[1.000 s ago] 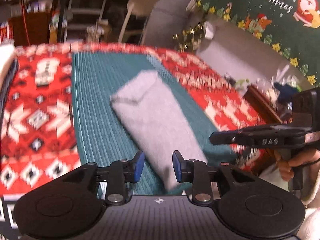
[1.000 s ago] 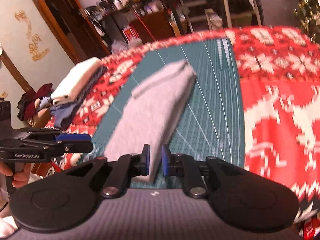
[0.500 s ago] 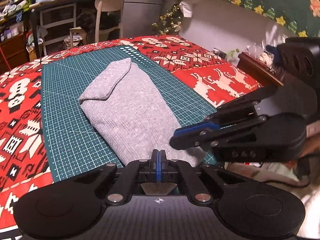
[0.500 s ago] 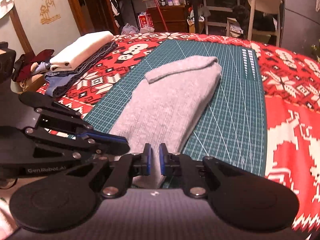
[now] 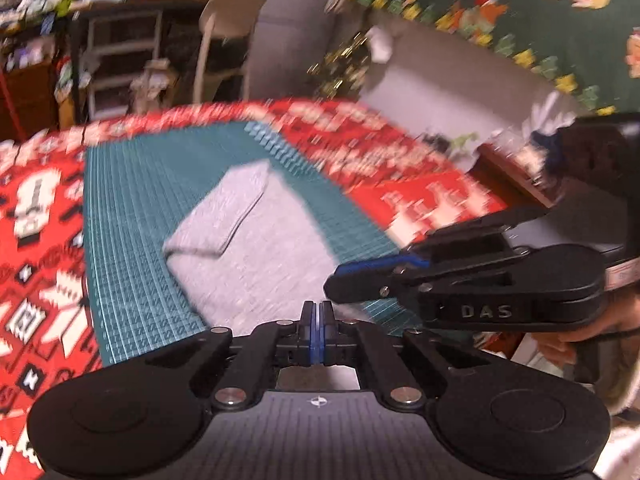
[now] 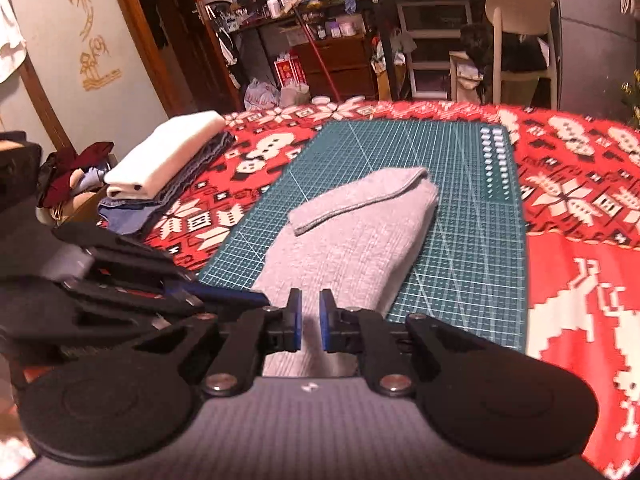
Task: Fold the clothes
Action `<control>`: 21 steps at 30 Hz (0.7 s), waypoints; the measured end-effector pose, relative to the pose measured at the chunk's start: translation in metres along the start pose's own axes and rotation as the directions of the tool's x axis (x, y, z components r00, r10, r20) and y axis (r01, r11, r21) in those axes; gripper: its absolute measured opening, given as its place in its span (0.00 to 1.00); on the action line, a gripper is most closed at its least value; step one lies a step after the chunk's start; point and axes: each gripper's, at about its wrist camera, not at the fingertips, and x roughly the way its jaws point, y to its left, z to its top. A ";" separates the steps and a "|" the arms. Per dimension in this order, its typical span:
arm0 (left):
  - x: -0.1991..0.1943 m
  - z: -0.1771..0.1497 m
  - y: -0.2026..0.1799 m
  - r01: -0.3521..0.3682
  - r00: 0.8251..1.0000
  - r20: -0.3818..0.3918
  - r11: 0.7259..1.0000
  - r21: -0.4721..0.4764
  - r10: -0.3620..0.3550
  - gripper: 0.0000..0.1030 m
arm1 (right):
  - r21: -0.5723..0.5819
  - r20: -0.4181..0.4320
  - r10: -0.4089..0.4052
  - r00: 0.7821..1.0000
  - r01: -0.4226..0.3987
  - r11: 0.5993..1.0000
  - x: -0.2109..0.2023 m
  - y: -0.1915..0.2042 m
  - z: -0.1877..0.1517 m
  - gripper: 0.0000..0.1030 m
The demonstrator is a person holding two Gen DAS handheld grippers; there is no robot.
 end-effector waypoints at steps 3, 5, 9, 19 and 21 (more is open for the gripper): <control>0.004 -0.010 0.004 -0.017 1.000 0.000 1.000 0.007 0.017 0.02 | 0.004 -0.039 -0.013 0.999 0.013 1.000 0.014 -0.005 -0.011 0.09; 0.001 -0.013 0.008 -0.010 1.000 0.005 1.000 -0.016 0.010 0.02 | 0.006 -0.053 -0.014 0.998 0.014 1.000 0.016 -0.008 -0.017 0.07; -0.007 -0.016 0.015 0.011 1.000 0.012 0.998 -0.068 -0.011 0.03 | -0.002 -0.072 -0.008 0.997 0.008 1.000 0.008 -0.011 -0.025 0.06; -0.009 0.021 0.018 0.017 0.996 0.089 0.998 -0.052 -0.012 0.02 | -0.018 0.000 -0.044 0.999 0.044 0.999 0.002 -0.006 0.016 0.11; 0.003 0.026 0.023 0.006 0.997 0.073 0.998 -0.061 -0.002 0.02 | -0.022 0.009 -0.055 0.998 0.055 0.998 0.014 -0.007 0.026 0.11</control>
